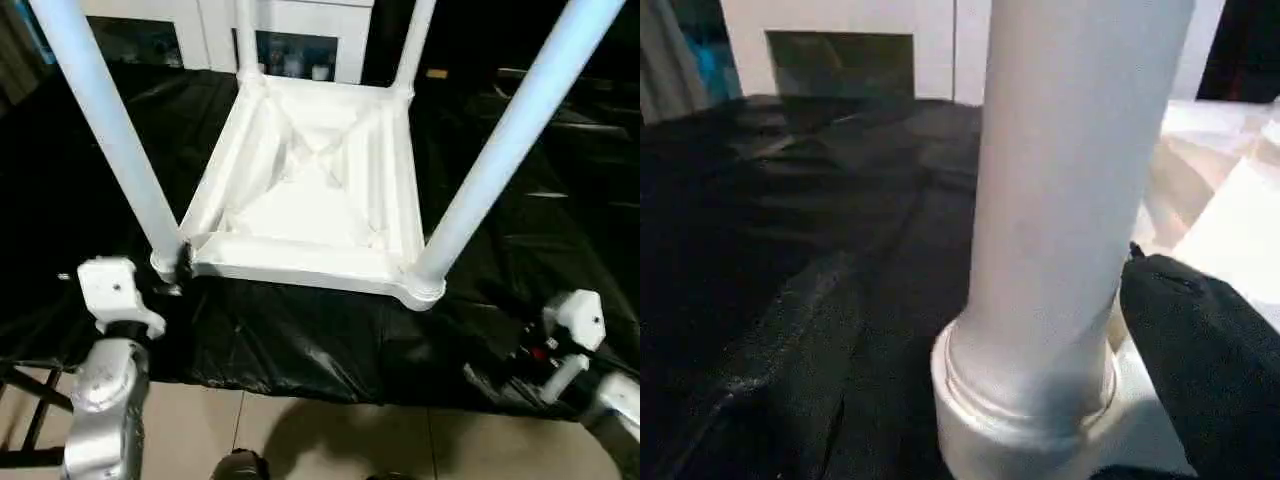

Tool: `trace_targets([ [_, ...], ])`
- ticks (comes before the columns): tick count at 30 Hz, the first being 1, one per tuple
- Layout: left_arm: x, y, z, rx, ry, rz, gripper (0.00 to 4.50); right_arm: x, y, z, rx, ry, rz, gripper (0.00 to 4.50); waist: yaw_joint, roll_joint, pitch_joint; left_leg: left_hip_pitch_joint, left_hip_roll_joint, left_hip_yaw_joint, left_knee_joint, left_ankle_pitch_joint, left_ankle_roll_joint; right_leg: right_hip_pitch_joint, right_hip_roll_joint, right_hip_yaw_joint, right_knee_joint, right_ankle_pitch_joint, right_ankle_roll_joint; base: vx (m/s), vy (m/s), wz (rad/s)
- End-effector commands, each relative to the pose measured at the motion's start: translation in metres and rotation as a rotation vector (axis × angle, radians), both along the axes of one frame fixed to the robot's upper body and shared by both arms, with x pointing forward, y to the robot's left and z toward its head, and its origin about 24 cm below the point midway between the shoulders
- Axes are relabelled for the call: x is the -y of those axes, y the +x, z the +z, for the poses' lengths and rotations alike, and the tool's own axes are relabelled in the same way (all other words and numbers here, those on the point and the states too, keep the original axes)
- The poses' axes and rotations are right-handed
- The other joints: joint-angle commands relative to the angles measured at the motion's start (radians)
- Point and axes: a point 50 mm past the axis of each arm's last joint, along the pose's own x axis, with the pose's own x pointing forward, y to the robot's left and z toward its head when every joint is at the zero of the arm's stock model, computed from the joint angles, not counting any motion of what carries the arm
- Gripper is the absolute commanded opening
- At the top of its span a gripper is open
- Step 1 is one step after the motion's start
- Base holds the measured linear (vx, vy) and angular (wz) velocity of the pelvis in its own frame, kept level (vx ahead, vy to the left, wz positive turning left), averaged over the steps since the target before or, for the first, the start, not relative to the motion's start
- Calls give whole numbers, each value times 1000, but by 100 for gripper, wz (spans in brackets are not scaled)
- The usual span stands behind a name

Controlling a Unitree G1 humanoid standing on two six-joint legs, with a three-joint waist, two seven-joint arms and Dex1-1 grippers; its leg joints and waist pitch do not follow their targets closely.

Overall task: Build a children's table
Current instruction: Rotate leg to tighten, then flip table

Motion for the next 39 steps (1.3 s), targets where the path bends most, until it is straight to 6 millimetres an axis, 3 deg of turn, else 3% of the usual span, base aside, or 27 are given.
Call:
trace_targets([
  [1, 0, 5, -3, -17, -6, -41, 446, 0, -4, 7, -11, 6, 53, 450, 2, 4, -62, 29, 40, -16, -75, -188, 58, 23, -40, 28, -65, 34, -185, 0, 0, 0],
  [2, 0, 7, -4, -21, -8, -52, 446, -1, -5, 8, -14, 11, 66, 450, 2, 4, -62, 29, 39, -16, -75, -183, 59, 23, -40, 28, -65, 38, -186, 0, 0, 0],
  [3, 0, 9, -4, -24, -12, -62, 446, -3, -4, 9, -15, 17, 79, 450, 2, 11, -65, 31, 38, -16, -74, -181, 56, 21, -38, 28, -65, 49, -188, 0, 0, 0],
  [5, 1, 15, -3, -32, -2, -85, 430, -10, -1, 10, -10, 20, 102, 450, 2, 7, -66, 29, 38, -16, -73, -171, 56, 23, -40, 28, -61, 68, -196, 0, 0, 0],
  [6, 2, 17, -3, -37, -8, -95, 418, -13, 1, 10, -6, 20, 105, 450, 2, 11, -67, 29, 37, -16, -72, -169, 55, 22, -41, 27, -60, 69, -199, 0, 0, 0],
  [12, 0, 33, -1, -69, -7, -84, 367, -52, 24, -2, 15, 58, 150, 450, 0, 6, -75, 28, 34, -14, -71, -163, 46, 21, -41, 26, -57, 57, -211, 0, 0, 0],
  [19, 5, 36, 0, -90, -9, -104, 317, -71, 34, -7, 5, 79, 222, 450, 9, 13, -81, 27, 34, -13, -69, -128, 48, 22, -40, 24, -48, 121, -230, 0, 0, 0],
  [20, 6, 37, -1, -98, -7, -108, 301, -74, 35, -8, 1, 79, 242, 450, 11, 21, -83, 28, 34, -14, -69, -133, 45, 22, -41, 23, -47, 119, -230, 0, 0, 0],
  [22, 9, 39, -1, -119, -11, -122, 301, -84, 40, -11, -5, 57, 321, 450, 8, 20, -82, 27, 34, -15, -71, -158, 34, 22, -41, 22, -49, 105, -232, 0, 0, 0],
  [25, 12, 40, 1, -129, -10, -146, 272, -89, 45, -12, 10, 18, 356, 450, 9, 19, -80, 28, 35, -15, -74, -184, 23, 22, -43, 24, -51, 80, -233, 0, 0, 0],
  [29, 14, 41, 0, -141, -12, -160, 235, -94, 49, -12, 14, 17, 394, 450, 17, 15, -81, 29, 35, -14, -72, -160, 30, 21, -42, 24, -47, 114, -235, 0, 0, 0],
  [39, 20, 43, -1, -168, -44, -200, 215, -101, 48, -16, 16, 25, 434, 450, 25, 15, -81, 28, 35, -14, -72, -163, 38, 21, -43, 23, -47, 98, -238, 0, 0, 0],
])
